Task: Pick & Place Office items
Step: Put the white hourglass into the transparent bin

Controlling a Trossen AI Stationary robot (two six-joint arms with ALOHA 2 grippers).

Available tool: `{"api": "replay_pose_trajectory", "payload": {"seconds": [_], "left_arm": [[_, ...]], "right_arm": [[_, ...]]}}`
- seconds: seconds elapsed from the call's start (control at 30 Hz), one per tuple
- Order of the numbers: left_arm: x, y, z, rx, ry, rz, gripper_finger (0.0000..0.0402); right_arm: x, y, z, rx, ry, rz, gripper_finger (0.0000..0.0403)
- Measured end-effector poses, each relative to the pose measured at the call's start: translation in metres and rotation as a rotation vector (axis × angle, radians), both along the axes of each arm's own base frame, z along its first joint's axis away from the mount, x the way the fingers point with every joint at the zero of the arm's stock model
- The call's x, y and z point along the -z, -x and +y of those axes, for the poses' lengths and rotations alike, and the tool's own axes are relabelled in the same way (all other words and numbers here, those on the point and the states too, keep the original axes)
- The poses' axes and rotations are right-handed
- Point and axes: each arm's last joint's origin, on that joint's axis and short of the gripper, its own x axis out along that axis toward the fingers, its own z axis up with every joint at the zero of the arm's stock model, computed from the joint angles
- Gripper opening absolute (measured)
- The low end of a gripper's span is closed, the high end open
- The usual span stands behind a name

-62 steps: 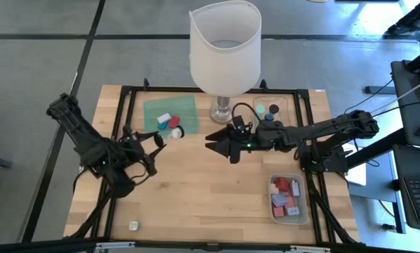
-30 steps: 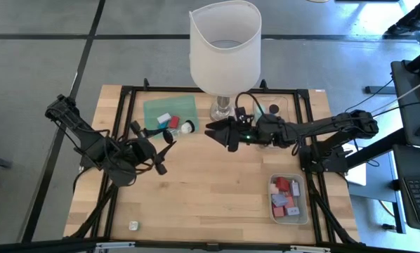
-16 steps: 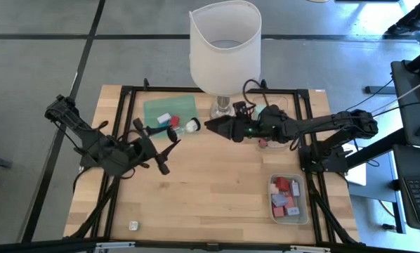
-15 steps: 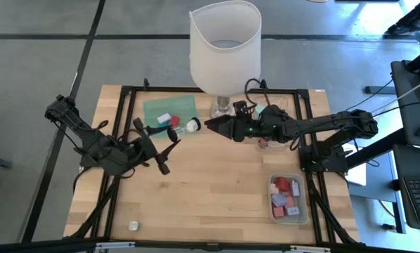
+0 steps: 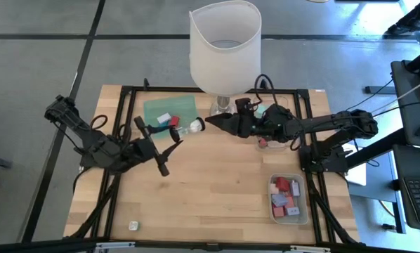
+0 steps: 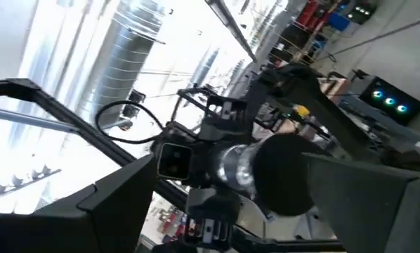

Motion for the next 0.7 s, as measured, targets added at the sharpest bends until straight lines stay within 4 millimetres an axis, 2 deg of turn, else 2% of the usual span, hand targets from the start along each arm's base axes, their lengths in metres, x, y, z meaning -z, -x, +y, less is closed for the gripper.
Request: {"api": "replay_pose_trajectory", "payload": {"seconds": [0.37,0.7], "left_arm": [[-0.003,-0.012,0.015,0.075,0.012,-0.035,0.0214],[-0.007,-0.021,0.028,0.125,0.007,-0.064,0.0214]], "right_arm": [[0.005,-0.002,0.0,-0.002,0.004,0.048,0.0351],[0.006,-0.002,-0.008,0.032,0.0,0.058,0.0351]]}}
